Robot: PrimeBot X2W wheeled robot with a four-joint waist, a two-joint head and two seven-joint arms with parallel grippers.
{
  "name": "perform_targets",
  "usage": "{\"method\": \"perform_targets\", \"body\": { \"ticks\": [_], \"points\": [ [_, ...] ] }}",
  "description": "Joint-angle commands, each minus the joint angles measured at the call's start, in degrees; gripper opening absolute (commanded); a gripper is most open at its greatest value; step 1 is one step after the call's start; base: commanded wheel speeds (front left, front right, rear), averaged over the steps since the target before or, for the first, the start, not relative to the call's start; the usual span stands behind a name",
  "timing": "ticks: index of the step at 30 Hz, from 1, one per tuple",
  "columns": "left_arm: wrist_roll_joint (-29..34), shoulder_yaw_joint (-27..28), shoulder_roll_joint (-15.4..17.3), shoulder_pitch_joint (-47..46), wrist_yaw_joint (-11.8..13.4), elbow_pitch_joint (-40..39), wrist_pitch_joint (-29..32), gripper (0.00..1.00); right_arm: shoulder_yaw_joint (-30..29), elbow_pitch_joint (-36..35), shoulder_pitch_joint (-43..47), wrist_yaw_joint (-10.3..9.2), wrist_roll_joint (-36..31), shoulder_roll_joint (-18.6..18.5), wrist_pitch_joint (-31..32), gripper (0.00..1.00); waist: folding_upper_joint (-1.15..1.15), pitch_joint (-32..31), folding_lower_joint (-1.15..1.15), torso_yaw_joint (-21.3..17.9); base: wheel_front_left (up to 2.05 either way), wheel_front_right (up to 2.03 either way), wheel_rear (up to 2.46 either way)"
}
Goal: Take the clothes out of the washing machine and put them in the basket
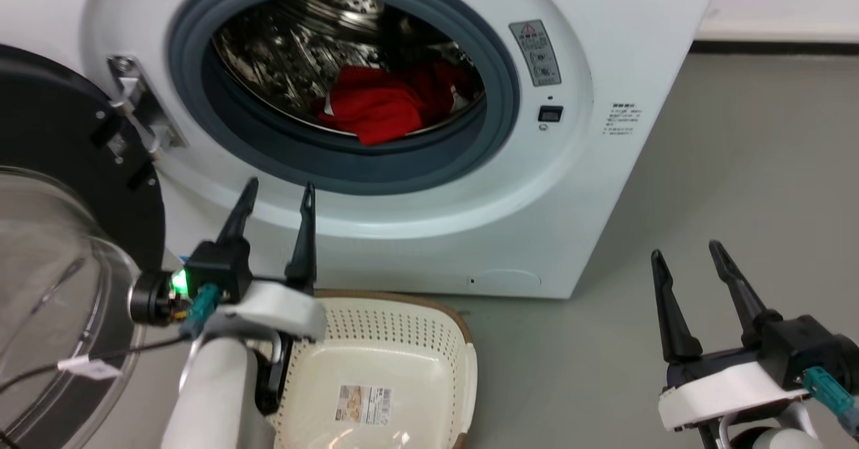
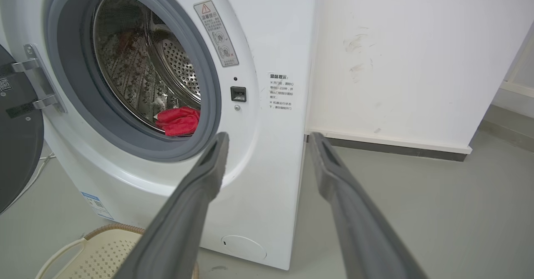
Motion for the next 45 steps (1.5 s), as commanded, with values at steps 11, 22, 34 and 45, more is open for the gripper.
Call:
{"method": "perform_targets", "body": {
  "ticks": [11,22,34,45],
  "points": [
    [1.8,1.2,4.7,-18.1,0.9,14.1,-0.2,1.0,2.7,-4.4,-4.6,-0.03,0.6,0.1,-0.2,1.0,0.0,12.0,0.0,-8.1,0.0,0.0,0.0],
    [2.5,1.4,12.1,-37.1,0.0,33.7,1.8,1.0,7.1,-2.3,-7.8,-0.02,3.6,0.1,-2.9,1.0,0.0,20.7,0.0,-13.9,0.0,0.0,0.0],
    [4.1,-2.4,18.5,-56.7,-2.0,44.8,13.3,1.0,12.4,0.9,-12.4,-0.03,7.5,0.1,-5.7,1.0,0.0,30.0,0.0,-18.2,0.0,0.0,0.0],
    [2.8,-4.1,20.3,-65.4,-2.3,51.8,28.1,1.0,15.4,2.1,-14.4,-0.03,9.5,0.1,-6.1,1.0,0.0,32.5,0.0,-20.7,0.0,0.0,0.0]
  ]
}}
